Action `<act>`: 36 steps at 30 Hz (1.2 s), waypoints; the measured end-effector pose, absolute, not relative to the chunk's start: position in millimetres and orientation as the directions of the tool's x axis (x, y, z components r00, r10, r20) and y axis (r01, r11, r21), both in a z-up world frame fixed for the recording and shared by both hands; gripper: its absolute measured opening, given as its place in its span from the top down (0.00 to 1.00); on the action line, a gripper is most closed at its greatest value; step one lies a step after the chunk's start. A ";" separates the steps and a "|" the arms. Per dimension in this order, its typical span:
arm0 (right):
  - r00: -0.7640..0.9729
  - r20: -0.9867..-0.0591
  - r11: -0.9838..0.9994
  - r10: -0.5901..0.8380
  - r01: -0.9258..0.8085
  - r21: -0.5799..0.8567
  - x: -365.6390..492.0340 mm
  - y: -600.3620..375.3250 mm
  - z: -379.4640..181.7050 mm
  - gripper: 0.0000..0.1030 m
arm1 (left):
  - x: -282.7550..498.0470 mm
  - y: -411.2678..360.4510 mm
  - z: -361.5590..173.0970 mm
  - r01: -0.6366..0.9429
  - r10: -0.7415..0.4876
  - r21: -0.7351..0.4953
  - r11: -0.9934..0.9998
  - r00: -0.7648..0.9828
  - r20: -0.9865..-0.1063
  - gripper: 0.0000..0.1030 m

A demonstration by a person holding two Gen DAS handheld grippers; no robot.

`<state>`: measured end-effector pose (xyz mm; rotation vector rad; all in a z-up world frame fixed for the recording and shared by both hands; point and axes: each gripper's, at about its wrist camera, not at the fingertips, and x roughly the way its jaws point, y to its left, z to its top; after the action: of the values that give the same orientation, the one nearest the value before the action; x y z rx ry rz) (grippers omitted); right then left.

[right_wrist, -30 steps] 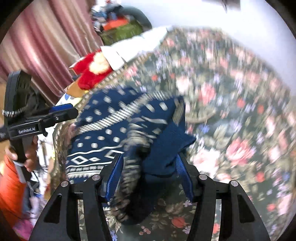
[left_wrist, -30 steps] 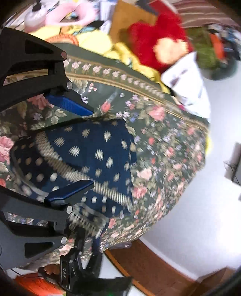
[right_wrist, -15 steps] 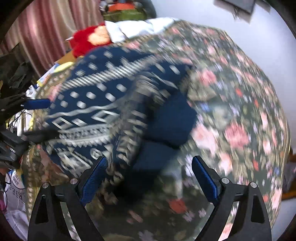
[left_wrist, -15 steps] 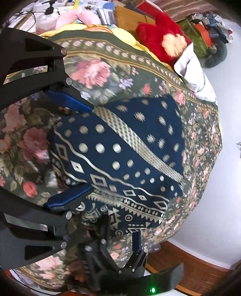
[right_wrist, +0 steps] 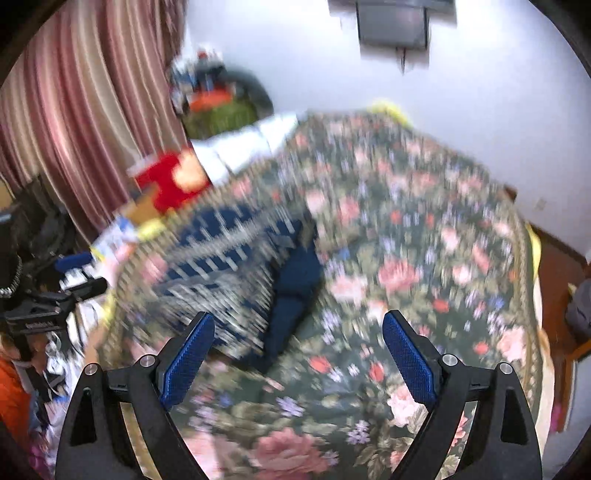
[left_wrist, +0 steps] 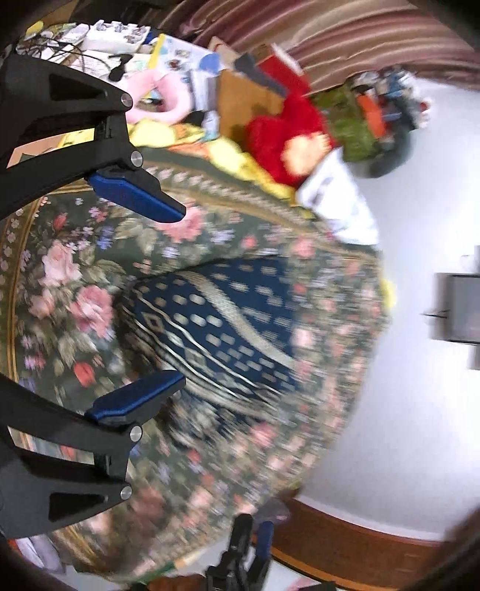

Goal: Fold large clothes

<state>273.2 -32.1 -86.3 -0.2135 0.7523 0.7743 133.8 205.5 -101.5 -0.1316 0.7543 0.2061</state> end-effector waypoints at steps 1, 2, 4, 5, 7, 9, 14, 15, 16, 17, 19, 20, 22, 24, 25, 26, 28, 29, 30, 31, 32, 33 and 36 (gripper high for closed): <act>0.496 -0.641 0.701 0.586 -0.707 0.093 260.5 -35.4 -69.4 0.11 | 125.4 199.9 -83.3 -0.229 0.143 -0.049 0.972 0.746 -0.650 0.21; 0.514 -0.607 0.696 0.606 -0.712 0.091 248.2 -38.2 -57.3 0.11 | 117.1 195.0 -68.4 -0.225 0.147 -0.052 0.973 0.776 -0.613 0.20; 0.552 -0.521 0.685 0.651 -0.723 0.089 224.2 -45.0 -29.1 0.11 | 104.2 188.2 -44.0 -0.220 0.151 -0.062 0.974 0.822 -0.549 0.21; 0.567 -0.484 0.682 0.666 -0.726 0.088 214.1 -47.0 -16.9 0.11 | 92.6 181.9 -26.9 -0.214 0.150 -0.073 0.974 0.854 -0.499 0.21; 0.591 -0.408 0.675 0.696 -0.732 0.090 193.2 -53.3 3.9 0.11 | 79.1 173.7 -5.6 -0.200 0.141 -0.093 0.975 0.890 -0.433 0.20; 0.608 -0.331 0.666 0.722 -0.740 0.095 170.4 -60.0 23.2 0.11 | 59.6 164.8 15.2 -0.188 0.138 -0.110 0.976 0.925 -0.353 0.20; 0.657 -0.187 0.677 0.730 -0.733 0.069 116.7 -73.9 47.9 0.11 | 19.7 139.4 40.7 -0.207 0.181 -0.093 0.974 0.956 -0.231 0.20; 0.664 -0.172 0.681 0.727 -0.730 0.061 108.2 -75.0 49.1 0.11 | 12.8 136.3 42.8 -0.215 0.189 -0.100 0.972 0.958 -0.216 0.20; 0.669 -0.163 0.684 0.725 -0.727 0.058 101.1 -75.5 49.3 0.11 | 6.9 133.9 44.0 -0.223 0.197 -0.110 0.969 0.958 -0.206 0.20; 0.675 -0.161 0.689 0.720 -0.722 0.056 93.7 -75.3 48.2 0.11 | 2.2 132.3 43.9 -0.230 0.204 -0.116 0.966 0.958 -0.201 0.20; 0.681 -0.166 0.697 0.713 -0.715 0.058 85.8 -74.8 44.8 0.11 | -6.7 129.4 42.6 -0.237 0.212 -0.121 0.964 0.959 -0.189 0.20; 0.680 -0.174 0.697 0.712 -0.714 0.064 82.7 -73.9 41.8 0.11 | -9.8 128.4 41.2 -0.240 0.216 -0.120 0.963 0.958 -0.187 0.20; 0.678 -0.190 0.699 0.710 -0.712 0.070 80.0 -72.7 36.3 0.11 | -13.9 126.8 39.0 -0.249 0.225 -0.113 0.962 0.955 -0.192 0.20; 0.674 -0.204 0.698 0.710 -0.712 0.076 78.9 -71.9 31.5 0.11 | -15.6 124.9 36.6 -0.252 0.228 -0.104 0.962 0.953 -0.199 0.20; 0.675 -0.211 0.701 0.707 -0.710 0.075 78.5 -70.5 29.2 0.11 | -16.2 124.1 35.5 -0.254 0.230 -0.101 0.962 0.952 -0.201 0.20; 0.677 -0.215 0.703 0.704 -0.707 0.073 78.0 -71.9 28.2 0.11 | -16.6 123.6 34.7 -0.257 0.234 -0.097 0.962 0.951 -0.203 0.20; 0.680 -0.219 0.706 0.700 -0.704 0.074 78.2 -71.2 26.5 0.11 | -17.2 122.1 33.3 -0.261 0.238 -0.092 0.961 0.950 -0.201 0.20; 0.679 -0.217 0.706 0.701 -0.704 0.078 78.2 -73.2 26.2 0.11 | -18.0 122.0 32.4 -0.261 0.239 -0.092 0.961 0.950 -0.200 0.20; 0.678 -0.217 0.705 0.702 -0.704 0.081 77.1 -74.9 26.2 0.11 | -17.9 122.2 32.0 -0.259 0.237 -0.093 0.961 0.950 -0.201 0.20; 0.679 -0.216 0.706 0.702 -0.703 0.083 77.3 -75.3 26.0 0.11 | -18.2 121.7 31.4 -0.259 0.236 -0.096 0.961 0.951 -0.202 0.20; 0.681 -0.215 0.707 0.700 -0.702 0.082 77.4 -75.6 25.9 0.11 | -17.6 122.2 30.9 -0.256 0.232 -0.100 0.961 0.951 -0.203 0.20; 0.682 -0.216 0.709 0.699 -0.701 0.080 77.9 -75.7 25.9 0.11 | -19.1 121.8 30.8 -0.257 0.233 -0.102 0.961 0.951 -0.203 0.20; 0.682 -0.216 0.709 0.699 -0.701 0.081 78.4 -76.4 25.9 0.11 | -18.9 123.1 31.0 -0.256 0.232 -0.103 0.961 0.951 -0.202 0.20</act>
<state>78.4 -76.4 25.9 -0.0087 0.2382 0.7848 -18.9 123.1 31.0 -0.1290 0.1899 0.2491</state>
